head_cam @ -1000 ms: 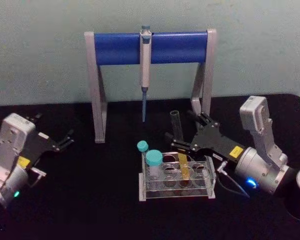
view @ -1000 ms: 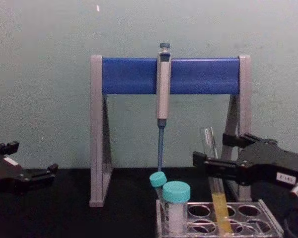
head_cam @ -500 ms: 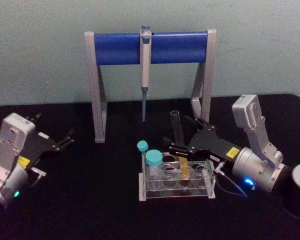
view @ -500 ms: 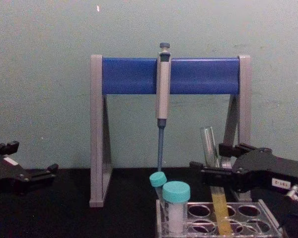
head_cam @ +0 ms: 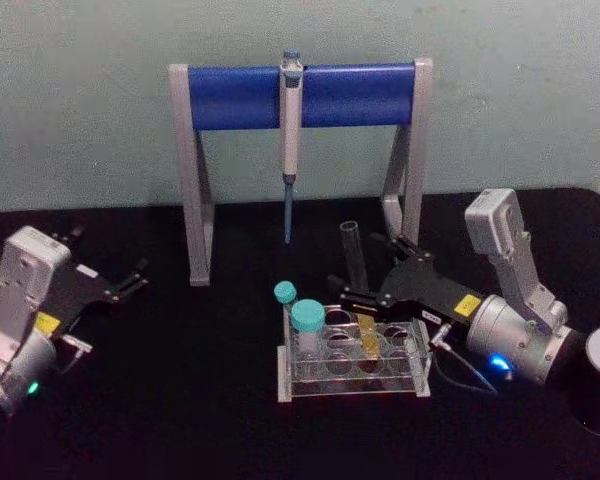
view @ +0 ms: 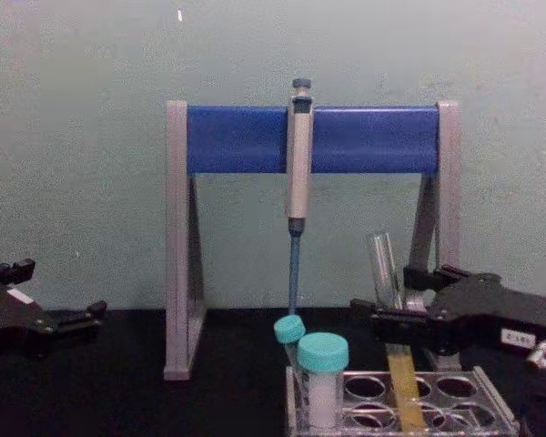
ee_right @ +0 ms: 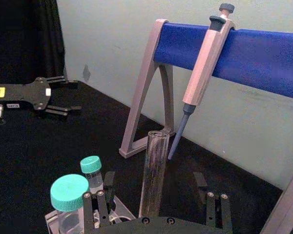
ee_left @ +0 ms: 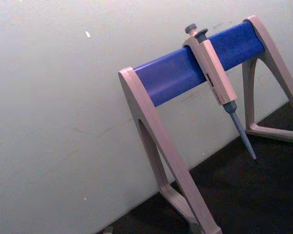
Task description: Pick up the test tube from the test tube rack, shake it, then place it back into the test tube rack.
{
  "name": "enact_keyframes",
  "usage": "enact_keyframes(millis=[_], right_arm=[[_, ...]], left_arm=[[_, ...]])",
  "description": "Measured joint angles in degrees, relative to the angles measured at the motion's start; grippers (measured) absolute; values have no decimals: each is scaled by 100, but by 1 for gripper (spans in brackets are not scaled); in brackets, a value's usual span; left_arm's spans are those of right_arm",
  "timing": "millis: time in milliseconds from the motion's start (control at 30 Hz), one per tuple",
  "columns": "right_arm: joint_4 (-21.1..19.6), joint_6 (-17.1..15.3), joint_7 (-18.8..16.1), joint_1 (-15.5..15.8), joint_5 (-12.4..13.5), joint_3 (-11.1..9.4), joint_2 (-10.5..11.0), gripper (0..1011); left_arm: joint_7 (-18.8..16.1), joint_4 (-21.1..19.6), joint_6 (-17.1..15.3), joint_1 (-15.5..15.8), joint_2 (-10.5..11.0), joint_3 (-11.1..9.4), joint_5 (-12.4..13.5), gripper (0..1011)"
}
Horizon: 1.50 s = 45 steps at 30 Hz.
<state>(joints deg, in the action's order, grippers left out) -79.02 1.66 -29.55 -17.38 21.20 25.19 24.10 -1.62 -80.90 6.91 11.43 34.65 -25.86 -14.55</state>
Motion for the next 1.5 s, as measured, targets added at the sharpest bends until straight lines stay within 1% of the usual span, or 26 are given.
enact_keyframes(millis=[433, 500, 533, 633, 667, 767, 800, 867, 967, 1033, 1067, 1167, 1200, 1233, 1267, 1300, 1333, 1500], right_arm=[[-7, 2, 2, 5, 0, 1, 2, 1000], [-7, 3, 3, 5, 0, 3, 2, 985], [-7, 3, 4, 5, 0, 3, 2, 948], [-7, 5, 4, 5, 0, 4, 2, 908], [-7, 5, 4, 5, 0, 5, 2, 861], [-8, 6, 4, 5, 1, 7, 2, 811], [-7, 7, 4, 5, 1, 8, 2, 755], [-8, 7, 4, 5, 2, 8, 2, 716], [-8, 7, 4, 5, 3, 8, 2, 596], [-8, 7, 4, 5, 4, 8, 2, 559], [-8, 7, 4, 5, 5, 8, 2, 498], [-8, 7, 4, 5, 6, 9, 2, 429], [-7, 7, 4, 5, 6, 8, 2, 368], [-7, 7, 4, 5, 6, 8, 2, 353], [-8, 7, 4, 5, 6, 8, 2, 306], [-8, 7, 4, 5, 6, 8, 2, 306], [-8, 7, 3, 5, 9, 8, 2, 252], [-8, 8, 3, 5, 9, 8, 1, 229]], left_arm=[[0, 0, 0, 0, 0, 0, 0, 1001], [0, 0, 0, 0, 0, 0, 0, 1001], [0, 0, 0, 0, 0, 0, 0, 1001], [0, 0, 0, 0, 0, 0, 0, 1001], [0, 0, 0, 0, 0, 0, 0, 1001], [0, 0, 0, 0, 0, 0, 0, 1001], [0, 0, 0, 0, 0, 0, 0, 1001], [0, 0, 0, 0, 0, 0, 0, 1001], [0, 0, 0, 0, 0, 0, 0, 1001], [0, 0, 0, 0, 0, 0, 0, 1001], [0, 0, 0, 0, 0, 0, 0, 1001], [0, 0, 0, 0, 0, 0, 0, 1001], [0, 0, 0, 0, 0, 0, 0, 1001], [0, 0, 0, 0, 0, 0, 0, 1001], [0, 0, 0, 0, 0, 0, 0, 1001], [0, 0, 0, 0, 0, 0, 0, 1001], [0, 0, 0, 0, 0, 0, 0, 1001], [0, 0, 0, 0, 0, 0, 0, 1001]])
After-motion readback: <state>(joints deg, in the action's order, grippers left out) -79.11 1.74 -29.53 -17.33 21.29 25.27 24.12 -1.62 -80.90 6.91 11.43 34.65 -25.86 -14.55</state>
